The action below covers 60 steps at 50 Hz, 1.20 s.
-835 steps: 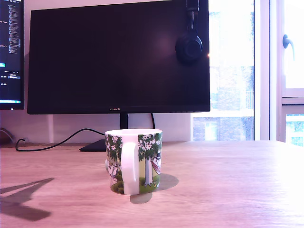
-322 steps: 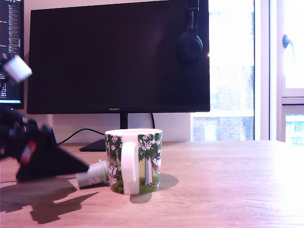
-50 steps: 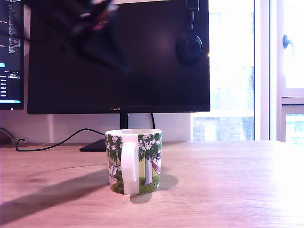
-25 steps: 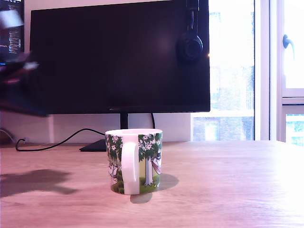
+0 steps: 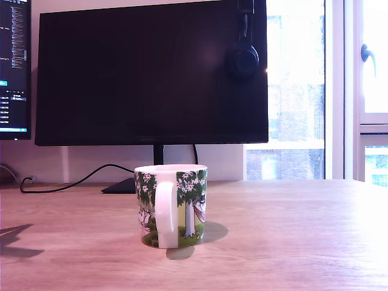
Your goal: Pick up the coffee capsules from the table one by one and drop them inside the nearest coffee cup
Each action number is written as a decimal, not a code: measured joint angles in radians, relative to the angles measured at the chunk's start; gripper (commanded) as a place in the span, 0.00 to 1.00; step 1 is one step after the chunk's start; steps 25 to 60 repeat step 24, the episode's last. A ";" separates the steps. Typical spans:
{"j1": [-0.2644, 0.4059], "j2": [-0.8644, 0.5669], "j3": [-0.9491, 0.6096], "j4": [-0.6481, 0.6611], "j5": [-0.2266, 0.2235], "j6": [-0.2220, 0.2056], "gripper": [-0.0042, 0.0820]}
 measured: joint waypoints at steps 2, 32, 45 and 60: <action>0.000 -0.039 0.000 -0.034 -0.025 0.000 0.02; 0.000 -0.396 -0.002 -0.234 -0.132 -0.016 0.02; 0.000 -0.396 -0.002 -0.234 -0.132 -0.016 0.02; 0.000 -0.396 -0.002 -0.234 -0.132 -0.016 0.02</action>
